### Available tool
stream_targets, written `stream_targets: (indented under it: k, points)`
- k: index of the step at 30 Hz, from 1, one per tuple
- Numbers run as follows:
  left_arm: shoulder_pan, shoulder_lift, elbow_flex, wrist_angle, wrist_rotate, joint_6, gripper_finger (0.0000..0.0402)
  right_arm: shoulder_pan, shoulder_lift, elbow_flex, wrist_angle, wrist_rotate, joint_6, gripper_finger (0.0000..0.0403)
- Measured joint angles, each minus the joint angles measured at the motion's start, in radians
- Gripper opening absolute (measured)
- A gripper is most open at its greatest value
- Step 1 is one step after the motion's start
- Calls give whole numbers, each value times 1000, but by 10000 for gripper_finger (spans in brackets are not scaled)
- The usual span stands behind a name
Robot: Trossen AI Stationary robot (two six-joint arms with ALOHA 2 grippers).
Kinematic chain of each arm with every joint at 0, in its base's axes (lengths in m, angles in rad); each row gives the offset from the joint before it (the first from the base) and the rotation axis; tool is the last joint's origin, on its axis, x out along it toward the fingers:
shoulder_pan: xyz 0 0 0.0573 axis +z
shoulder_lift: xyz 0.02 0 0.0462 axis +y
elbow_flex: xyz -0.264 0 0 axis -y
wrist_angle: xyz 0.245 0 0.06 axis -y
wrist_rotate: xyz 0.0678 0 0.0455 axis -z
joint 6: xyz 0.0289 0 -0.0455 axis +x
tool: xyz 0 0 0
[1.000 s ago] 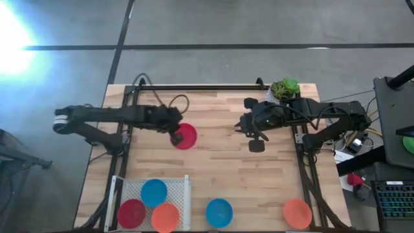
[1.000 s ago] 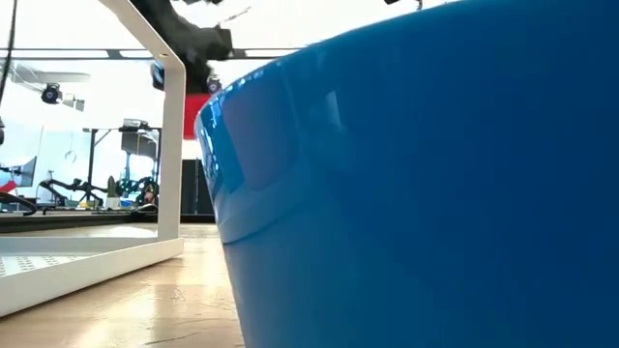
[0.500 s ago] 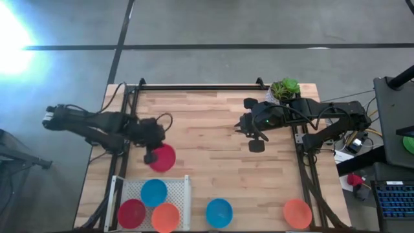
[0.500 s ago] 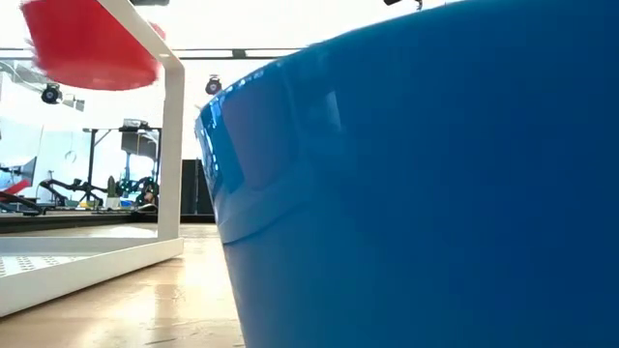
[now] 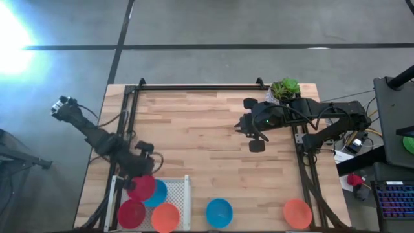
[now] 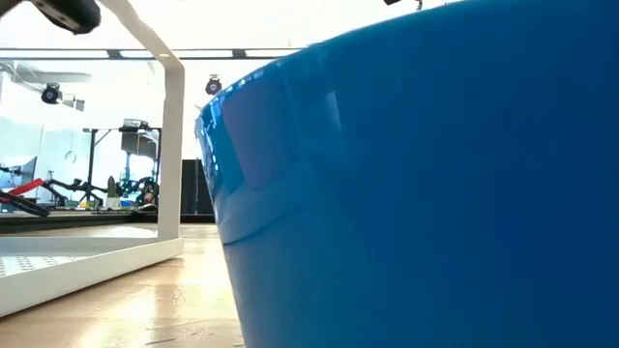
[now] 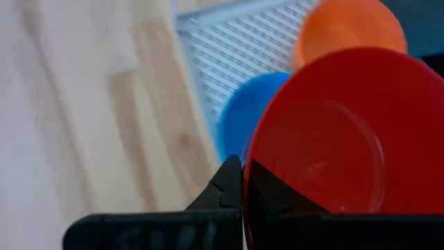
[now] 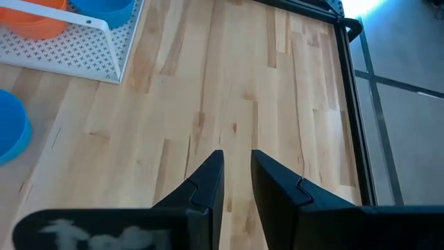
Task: Pick & Place Mini bowls
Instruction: Stack the red bowl on top of the red bowl on the shelf
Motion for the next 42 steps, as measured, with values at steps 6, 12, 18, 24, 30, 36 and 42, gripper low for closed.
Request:
stream_targets:
  k: [6,12,18,24,30,36,42]
  points:
    - [-139,53,0,0,-11,-137,0,0,0,-1,0,-29,-17,78]
    - [-232,126,0,4,-17,-220,0,0,0,-1,9,-243,-52,76]
    - [-295,188,0,48,-17,-255,0,0,0,-1,48,-322,-55,68]
    - [-320,241,0,74,-10,-266,0,0,0,-1,51,-322,-54,74]
    - [-332,285,0,124,37,-267,0,0,0,-1,54,-322,-53,81]
    - [-339,319,0,142,44,-265,0,0,0,-2,54,-322,-55,77]
    - [-363,344,0,161,54,-276,0,0,0,-3,54,-322,-55,68]
